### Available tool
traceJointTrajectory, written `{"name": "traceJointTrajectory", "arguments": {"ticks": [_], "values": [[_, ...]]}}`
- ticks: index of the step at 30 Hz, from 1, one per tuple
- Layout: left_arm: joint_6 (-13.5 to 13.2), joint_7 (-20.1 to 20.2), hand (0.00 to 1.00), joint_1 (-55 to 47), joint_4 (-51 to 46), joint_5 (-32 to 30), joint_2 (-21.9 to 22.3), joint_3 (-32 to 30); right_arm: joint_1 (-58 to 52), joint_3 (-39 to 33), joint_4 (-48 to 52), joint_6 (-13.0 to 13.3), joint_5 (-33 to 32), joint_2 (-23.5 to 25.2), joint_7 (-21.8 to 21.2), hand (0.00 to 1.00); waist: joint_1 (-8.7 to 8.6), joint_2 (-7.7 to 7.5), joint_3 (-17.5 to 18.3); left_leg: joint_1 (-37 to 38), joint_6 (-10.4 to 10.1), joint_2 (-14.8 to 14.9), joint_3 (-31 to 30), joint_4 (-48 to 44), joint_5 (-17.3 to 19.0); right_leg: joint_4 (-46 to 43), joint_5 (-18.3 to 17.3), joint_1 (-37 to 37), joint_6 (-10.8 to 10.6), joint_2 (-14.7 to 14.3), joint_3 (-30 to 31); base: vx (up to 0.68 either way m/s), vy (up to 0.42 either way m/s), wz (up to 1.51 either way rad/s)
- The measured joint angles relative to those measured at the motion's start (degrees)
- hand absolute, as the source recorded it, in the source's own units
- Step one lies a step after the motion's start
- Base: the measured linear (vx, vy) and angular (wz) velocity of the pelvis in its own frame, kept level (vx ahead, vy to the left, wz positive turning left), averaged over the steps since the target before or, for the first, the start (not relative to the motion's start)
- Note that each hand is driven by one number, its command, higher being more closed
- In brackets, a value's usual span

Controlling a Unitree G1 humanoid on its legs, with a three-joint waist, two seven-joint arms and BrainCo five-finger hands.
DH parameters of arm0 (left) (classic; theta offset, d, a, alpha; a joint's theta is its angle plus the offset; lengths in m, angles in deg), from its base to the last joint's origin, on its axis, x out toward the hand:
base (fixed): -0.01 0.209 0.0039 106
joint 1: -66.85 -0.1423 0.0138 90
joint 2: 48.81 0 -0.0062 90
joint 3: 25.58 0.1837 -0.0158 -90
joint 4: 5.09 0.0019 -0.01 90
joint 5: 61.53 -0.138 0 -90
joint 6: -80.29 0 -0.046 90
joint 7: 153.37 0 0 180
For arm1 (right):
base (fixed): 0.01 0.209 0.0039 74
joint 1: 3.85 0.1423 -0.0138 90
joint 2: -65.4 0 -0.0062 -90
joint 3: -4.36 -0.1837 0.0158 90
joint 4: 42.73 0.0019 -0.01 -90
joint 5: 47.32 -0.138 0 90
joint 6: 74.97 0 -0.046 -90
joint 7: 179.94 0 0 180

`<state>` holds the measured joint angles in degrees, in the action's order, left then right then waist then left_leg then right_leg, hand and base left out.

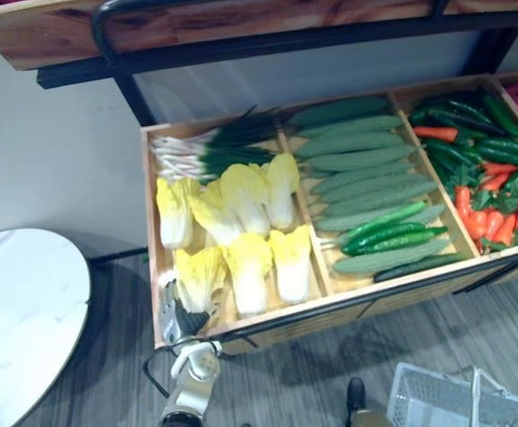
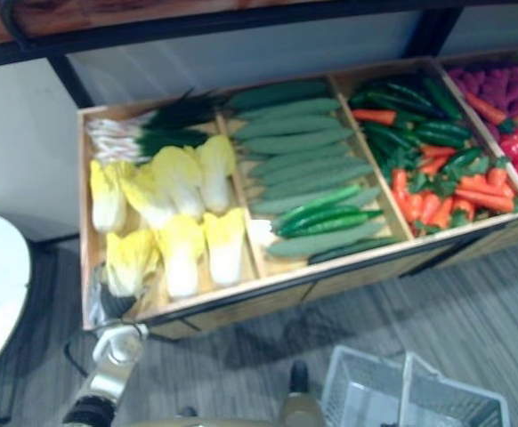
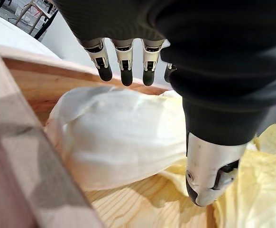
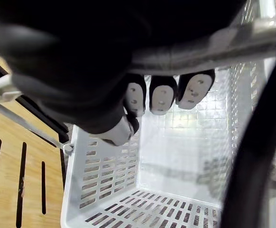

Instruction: Pick vegetable in the basket

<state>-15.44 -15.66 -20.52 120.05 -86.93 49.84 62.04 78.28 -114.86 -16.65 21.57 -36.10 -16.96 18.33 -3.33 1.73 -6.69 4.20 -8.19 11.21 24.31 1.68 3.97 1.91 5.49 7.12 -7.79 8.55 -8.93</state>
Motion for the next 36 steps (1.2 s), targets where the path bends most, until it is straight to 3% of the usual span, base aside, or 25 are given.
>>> {"name": "traceJointTrajectory", "arguments": {"ticks": [5, 16, 17, 29, 36], "values": [[0.02, 0.32, 0.00, 2.20, 2.82, 0.56, -0.76, 0.07, 1.40, 0.83, -0.03, 0.01, 0.02, -0.36, 0.00, 1.00, -1.07, -0.05, -0.13, -0.15, 0.00, -0.11, 0.04, 0.10, 0.00, 0.00, 0.00, 0.55, 0.00, -0.04, 0.53, 0.02, -0.013, -0.05], [0.18, 1.17, 0.00, 5.57, 8.73, 0.58, -2.59, -0.05, 2.35, 1.09, -0.03, 0.02, 0.02, -1.43, 0.01, 1.00, -1.14, 0.27, -1.96, 0.15, -0.01, -0.31, 0.22, 0.05, 0.03, -0.08, 0.04, 0.80, -0.03, -0.04, 1.53, -0.01, -0.011, -0.02], [0.20, 1.17, 1.00, 5.94, 9.75, 0.58, -2.75, -0.26, 2.35, 1.08, -0.04, 0.02, 0.02, -1.44, 0.02, 1.00, -1.13, 0.27, -1.97, 0.26, -0.01, -0.33, 0.22, 0.05, 0.03, -0.08, 0.04, 0.72, -0.04, -0.04, 1.58, 0.00, 0.000, 0.00], [0.98, 2.95, 1.00, 9.48, 17.41, 0.32, -4.06, -1.34, 3.41, 0.51, -2.10, -0.06, 0.11, -2.86, 0.06, 1.00, -1.23, 0.66, -3.26, 2.63, -0.38, -0.39, 0.03, 0.12, 0.68, 0.59, 0.28, -1.53, -0.42, -0.09, 2.06, -0.02, -0.022, -0.02], [1.57, 5.58, 1.00, 8.55, 13.46, 0.47, -3.86, -1.25, 3.24, 0.23, -2.21, -0.27, 0.19, -3.19, -0.05, 1.00, -1.27, 1.09, -3.01, 2.85, -0.39, -0.40, -1.80, 0.16, 0.68, 1.13, 0.31, -2.84, -0.49, 0.15, 0.57, -0.01, -0.026, 0.09]]}}
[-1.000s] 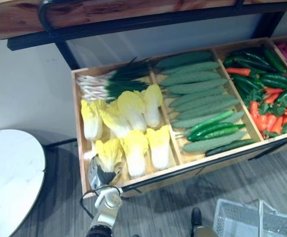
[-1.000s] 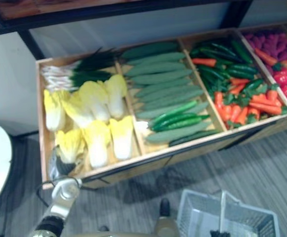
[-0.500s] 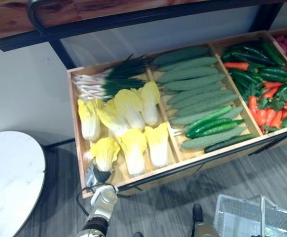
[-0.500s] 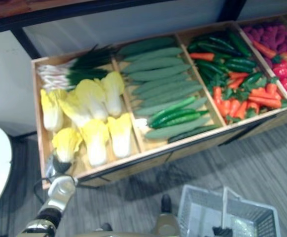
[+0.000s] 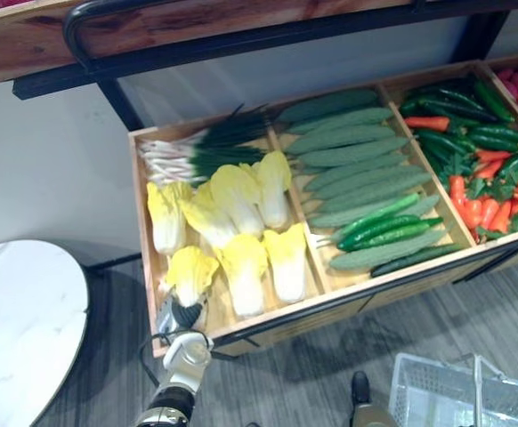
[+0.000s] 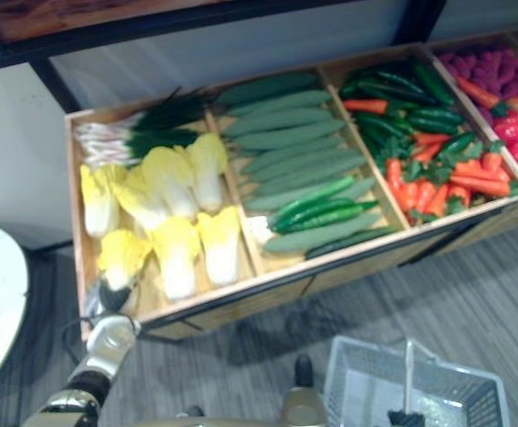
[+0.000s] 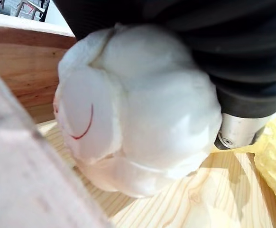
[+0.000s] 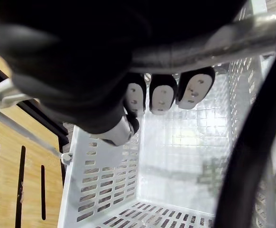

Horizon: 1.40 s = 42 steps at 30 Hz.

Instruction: Pick vegetable in the basket

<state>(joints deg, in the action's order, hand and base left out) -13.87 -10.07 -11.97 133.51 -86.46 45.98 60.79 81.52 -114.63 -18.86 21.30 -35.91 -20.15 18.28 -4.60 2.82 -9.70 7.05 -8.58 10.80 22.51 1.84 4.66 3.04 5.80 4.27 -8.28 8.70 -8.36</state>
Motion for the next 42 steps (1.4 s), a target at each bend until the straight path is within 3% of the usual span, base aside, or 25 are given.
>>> {"name": "traceJointTrajectory", "arguments": {"ticks": [11, 23, 25, 29, 31, 33, 36, 37, 42], "values": [[0.42, 2.29, 1.00, -11.75, -26.00, -0.46, 1.32, -0.53, -0.01, -4.42, 0.79, -0.68, 1.80, -1.72, -0.67, 1.00, 0.32, -0.22, 0.16, 0.28, 0.07, -0.19, -1.29, -0.32, -0.05, -1.26, -0.06, -0.79, 0.09, 0.56, -0.84, -0.01, -0.010, 0.07], [-0.99, 7.30, 1.00, -20.12, -47.22, -2.29, 1.63, 0.61, -2.89, -4.44, 4.97, -0.82, 5.57, -4.77, -3.43, 1.00, 1.60, -0.28, 5.18, 1.34, 0.35, 0.09, 0.60, -1.99, 1.13, -2.19, -0.38, -0.76, 0.64, 0.47, 1.45, -0.05, -0.019, -0.09], [-2.30, 8.18, 1.00, -20.85, -50.98, -2.88, 1.18, 3.12, -3.01, -4.10, 5.07, -0.87, 5.58, -5.60, -4.31, 1.00, 1.82, -0.26, 5.74, 1.76, 0.03, 0.07, 1.67, -1.97, 1.21, -2.13, -0.12, -0.69, 0.22, 0.40, 2.30, -0.01, 0.000, -0.19], [-7.52, 11.05, 1.00, -20.39, -57.77, -2.68, -5.95, 12.30, -2.95, 3.48, 10.49, -1.00, 5.60, -9.71, -6.56, 1.00, 1.65, -0.15, 5.87, 3.35, -0.39, -0.01, 6.19, -1.95, 1.80, -1.49, 1.23, 0.49, -0.33, -0.62, 6.73, -0.01, 0.000, -0.57], [-11.23, 15.05, 1.00, -17.37, -58.55, -0.07, -9.79, 18.60, -2.98, 9.69, 16.33, -0.79, 6.14, -14.82, -8.34, 1.00, 1.42, -0.14, 5.95, 4.83, -0.77, -0.19, 9.93, -1.91, 2.16, -0.68, 2.18, 1.23, -0.36, -1.55, 10.12, 0.00, -0.006, -0.80], [-13.20, 17.70, 1.00, -14.76, -58.78, 2.30, -12.68, 22.74, -2.43, 14.63, 21.97, 0.22, 6.13, -19.25, -10.22, 1.00, 1.15, -0.24, 5.97, 6.33, -1.19, -0.16, 13.47, -1.77, 2.51, -0.60, 3.14, 2.20, -0.24, -2.84, 13.64, 0.00, -0.014, -0.86], [-14.40, 20.39, 1.00, -12.12, -59.09, 6.64, -15.67, 26.91, 0.29, 19.98, 25.83, 1.92, 6.10, -23.12, -12.52, 1.00, 0.03, -0.42, 5.98, 8.08, -1.80, -0.03, 17.27, -1.78, 2.99, -0.58, 3.66, 2.68, -0.11, -4.24, 16.77, -0.02, -0.024, -0.78], [-15.08, 22.50, 1.00, -9.84, -59.09, 10.80, -17.37, 30.24, 2.02, 23.18, 28.59, 2.25, 6.10, -24.88, -13.77, 1.00, 0.18, -0.49, 5.95, 9.72, -2.21, 0.37, 20.81, -2.14, 3.69, -0.57, 4.11, 2.86, 0.03, -5.58, 19.79, -0.04, -0.024, -0.92], [-16.72, 28.06, 1.00, -1.54, -59.07, 19.88, -22.72, 40.73, 7.38, 32.70, 35.48, 2.38, 6.06, -27.41, -15.20, 1.00, 0.15, -0.39, 6.00, 11.22, -3.39, 0.76, 28.66, -4.86, 6.15, -0.48, 5.30, 4.86, -0.13, -7.70, 26.46, -0.06, -0.013, -0.80]]}}
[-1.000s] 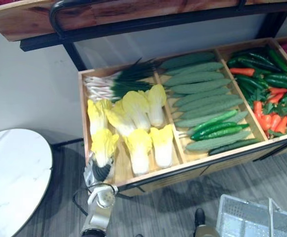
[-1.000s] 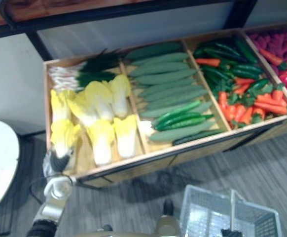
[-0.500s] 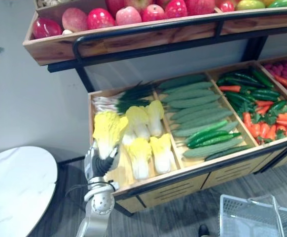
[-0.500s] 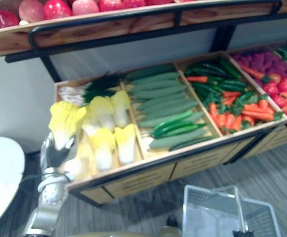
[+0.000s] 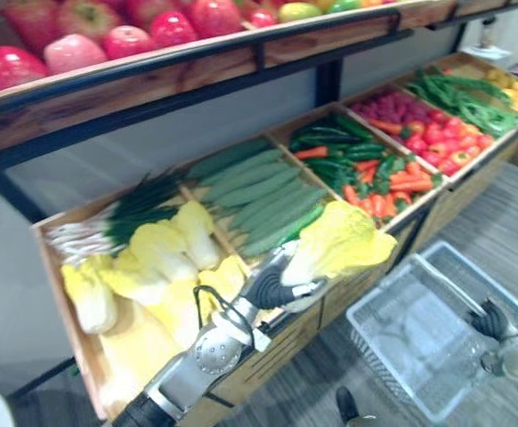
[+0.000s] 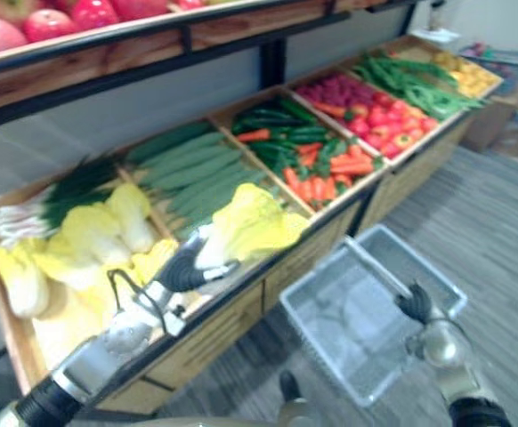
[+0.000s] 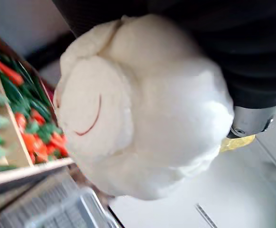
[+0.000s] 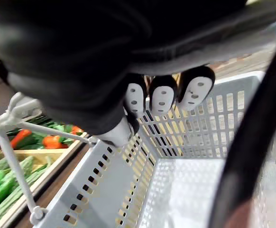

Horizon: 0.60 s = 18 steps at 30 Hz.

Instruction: Pick vegetable in the basket

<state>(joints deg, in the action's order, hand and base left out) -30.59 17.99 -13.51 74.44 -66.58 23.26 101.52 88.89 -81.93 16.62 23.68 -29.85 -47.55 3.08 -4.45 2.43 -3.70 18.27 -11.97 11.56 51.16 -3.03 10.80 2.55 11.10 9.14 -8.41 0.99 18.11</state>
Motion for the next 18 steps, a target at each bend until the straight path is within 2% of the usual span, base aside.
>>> {"name": "traceJointTrajectory", "arguments": {"ticks": [7, 10, 14, 18], "values": [[-1.63, 10.14, 1.00, 7.84, 2.32, 7.30, -1.58, 13.51, 7.47, 13.03, 7.44, 1.89, -1.37, -3.83, -3.48, 1.00, -0.26, 0.45, 0.12, 2.89, -2.12, 1.86, 8.95, -3.51, 2.24, -0.21, 1.03, 1.19, 0.34, -4.76, 6.66, -0.03, -0.019, -0.64], [-1.51, 12.71, 1.00, 11.12, 5.06, 8.94, -1.76, 19.22, 9.27, 16.90, 10.11, 2.68, -1.86, -5.41, -5.14, 1.00, -0.42, 0.72, -0.14, 3.24, -2.18, 2.10, 11.71, -4.71, 2.25, -0.72, 1.53, 1.88, 0.26, -5.93, 8.71, 0.01, 0.007, -0.39], [-1.52, 14.66, 1.00, 12.62, 5.67, 8.96, -1.50, 23.27, 11.22, 21.26, 11.00, 3.91, -1.96, -5.77, -6.92, 1.00, -1.15, 0.75, -0.40, 4.31, -2.87, 2.24, 14.81, -5.28, 2.69, -0.88, 1.68, 2.03, 0.03, -7.13, 10.79, -0.01, 0.019, -0.30], [-1.46, 16.19, 1.00, 13.09, 9.05, 7.98, -0.91, 25.66, 12.45, 23.85, 12.79, 4.21, -2.85, -7.18, -8.09, 1.00, -1.86, 0.07, -0.95, 5.23, -3.29, 2.04, 17.41, -5.99, 3.08, -1.81, 1.69, 2.63, -0.04, -8.04, 12.52, -0.01, 0.024, -0.30]]}}
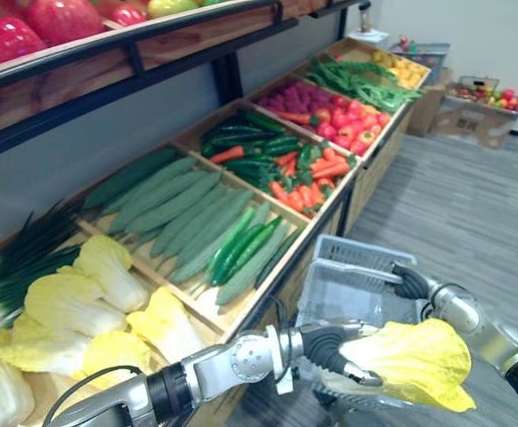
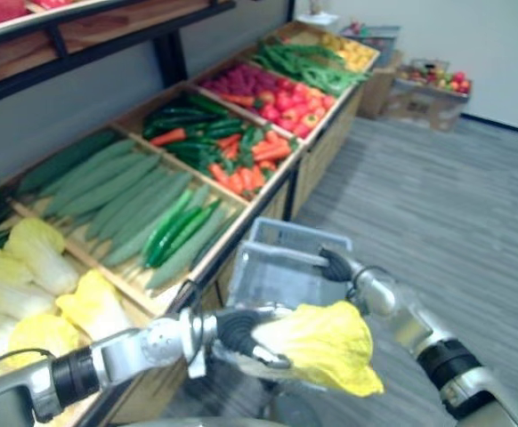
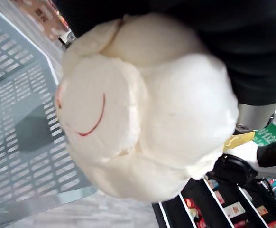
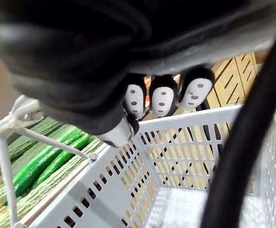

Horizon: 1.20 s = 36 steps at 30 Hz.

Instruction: Pick vegetable in the basket

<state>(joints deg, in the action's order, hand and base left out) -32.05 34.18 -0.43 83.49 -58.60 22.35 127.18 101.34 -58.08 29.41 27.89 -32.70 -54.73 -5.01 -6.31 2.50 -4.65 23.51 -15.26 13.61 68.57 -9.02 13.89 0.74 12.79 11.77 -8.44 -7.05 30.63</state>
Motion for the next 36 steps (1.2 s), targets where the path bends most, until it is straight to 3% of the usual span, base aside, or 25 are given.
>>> {"name": "traceJointTrajectory", "arguments": {"ticks": [6, 13, 18, 19, 29, 36], "values": [[0.49, 1.61, 1.00, -0.05, 9.16, -4.72, 3.12, -0.21, 3.45, 2.43, 0.33, 0.05, -2.34, -1.32, -0.58, 1.00, -2.13, -0.75, -0.87, 1.14, -0.02, 0.89, 2.22, -1.37, 0.07, -0.99, -0.35, 0.25, -0.14, -1.78, 1.45, 0.02, -0.014, -0.18], [0.69, 1.65, 1.00, -0.09, 18.50, -12.67, 7.15, -0.90, 3.82, 5.71, 7.33, -0.07, -6.83, -4.57, -2.43, 1.00, -3.21, -0.96, -1.16, 0.91, -0.27, 1.99, 4.51, -2.64, 0.80, -0.93, -0.26, 1.48, 0.44, -3.10, 1.61, 0.03, -0.030, -0.15], [2.49, -0.03, 1.00, -0.03, 26.56, -17.88, 11.60, -4.81, 4.02, 7.68, 10.45, -0.06, -9.16, -4.64, -4.28, 1.00, -3.20, -1.07, -1.22, 0.73, -0.14, 2.05, 5.05, -3.23, 0.89, -0.93, 0.47, 1.79, 0.45, -3.31, 2.15, 0.04, -0.003, -0.06], [2.62, -0.55, 0.00, -0.02, 27.91, -18.06, 12.23, -5.20, 4.09, 8.25, 11.04, 0.05, -9.51, -4.63, -4.40, 1.00, -3.11, -1.07, -1.22, 0.74, -0.12, 2.05, 5.08, -3.24, 0.90, -0.95, 0.47, 1.78, 0.45, -3.30, 2.21, 0.00, 0.000, 0.00], [4.36, -7.26, 0.00, 0.28, 36.14, -26.74, 17.57, -11.08, 4.24, 9.11, 11.45, 0.14, -10.21, -3.07, -6.21, 1.00, -2.94, -1.81, -1.68, 0.82, -0.03, 1.75, 5.00, -3.16, 0.93, -0.95, 0.47, 1.54, 0.44, -3.02, 2.68, 0.00, -0.026, 0.00], [5.04, -7.40, 0.00, 2.08, 36.10, -26.78, 18.96, -12.54, 0.50, 8.28, 11.29, 0.05, -10.18, -2.14, -6.64, 1.00, -2.41, -2.53, -2.15, 0.34, 0.13, 1.70, 2.74, -3.02, 0.98, -0.71, 0.51, 0.81, 0.37, -1.35, 0.72, -0.01, -0.048, 0.16]]}}
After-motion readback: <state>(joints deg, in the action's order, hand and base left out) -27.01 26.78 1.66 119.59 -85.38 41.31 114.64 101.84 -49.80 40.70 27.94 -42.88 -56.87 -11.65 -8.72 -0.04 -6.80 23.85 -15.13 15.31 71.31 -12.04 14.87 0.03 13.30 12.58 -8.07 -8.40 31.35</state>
